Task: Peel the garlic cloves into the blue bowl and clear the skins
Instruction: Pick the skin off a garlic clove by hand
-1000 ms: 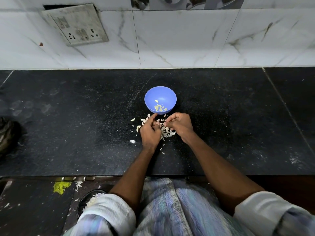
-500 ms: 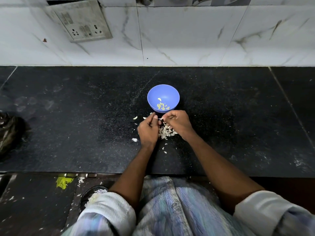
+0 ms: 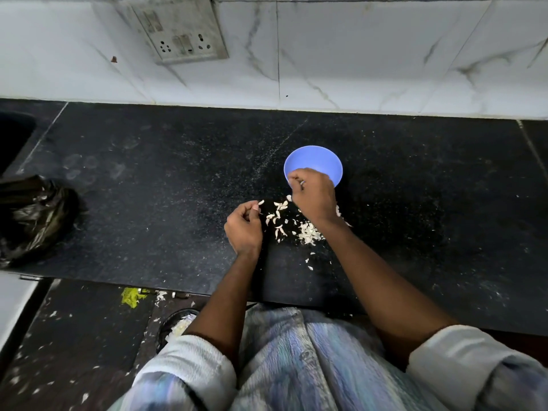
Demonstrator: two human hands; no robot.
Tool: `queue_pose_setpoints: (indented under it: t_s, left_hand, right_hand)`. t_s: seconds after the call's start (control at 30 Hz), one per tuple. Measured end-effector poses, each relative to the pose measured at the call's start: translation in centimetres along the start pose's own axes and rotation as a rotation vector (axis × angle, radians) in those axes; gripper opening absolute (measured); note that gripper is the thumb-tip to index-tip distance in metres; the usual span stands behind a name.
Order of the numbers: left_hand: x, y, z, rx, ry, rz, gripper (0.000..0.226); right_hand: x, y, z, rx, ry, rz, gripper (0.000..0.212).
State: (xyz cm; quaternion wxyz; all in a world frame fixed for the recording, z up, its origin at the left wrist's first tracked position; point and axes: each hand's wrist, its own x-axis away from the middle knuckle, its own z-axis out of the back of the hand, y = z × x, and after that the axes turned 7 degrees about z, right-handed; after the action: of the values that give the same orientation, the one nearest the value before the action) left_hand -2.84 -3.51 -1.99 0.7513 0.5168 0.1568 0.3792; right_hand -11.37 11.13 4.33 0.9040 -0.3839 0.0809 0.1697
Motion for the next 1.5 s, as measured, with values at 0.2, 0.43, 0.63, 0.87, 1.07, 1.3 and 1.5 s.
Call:
queue_pose_setpoints:
  t_s: [0.2, 0.43, 0.63, 0.87, 1.07, 1.3, 1.5]
  left_hand:
    - [-1.5, -0.3, 1.3, -0.078, 0.021, 0.001, 0.025]
    - [-2.7, -0.3, 2.0, -0.122, -0.029, -0.036, 0.025]
    - [-3.5, 0.0, 1.7, -0.107, -0.057, -0.067, 0.026]
    - [-2.1, 0.4, 0.6, -0.078, -0.118, -0.123, 0.026]
    - [0.5, 0.9, -1.1, -0.059, -0.189, -0.174, 0.027]
    - [4.1, 1.3, -3.0, -0.023, -0.281, -0.298, 0.019]
    - [5.7, 1.6, -3.7, -0.058, -0.327, -0.369, 0.019]
  right_hand:
    - [0.6, -2.2, -4.7, 0.053, -0.360, 0.049, 0.026]
    - [-0.2, -3.6, -7.6, 0.326, -0.432, 0.004, 0.029]
    - [0.8, -3.5, -8.2, 0.307, -0.401, 0.017, 0.020]
    - [1.4, -1.1, -5.3, -0.254, -0.153, -0.269, 0.019]
    - [3.5, -0.6, -2.5, -0.539, -0.177, -0.507, 0.028]
    - [5.4, 1.9, 1.1, -0.904, -0.068, -0.783, 0.019]
    - [6.6, 3.6, 2.5, -0.827, -0.102, -0.787, 0.024]
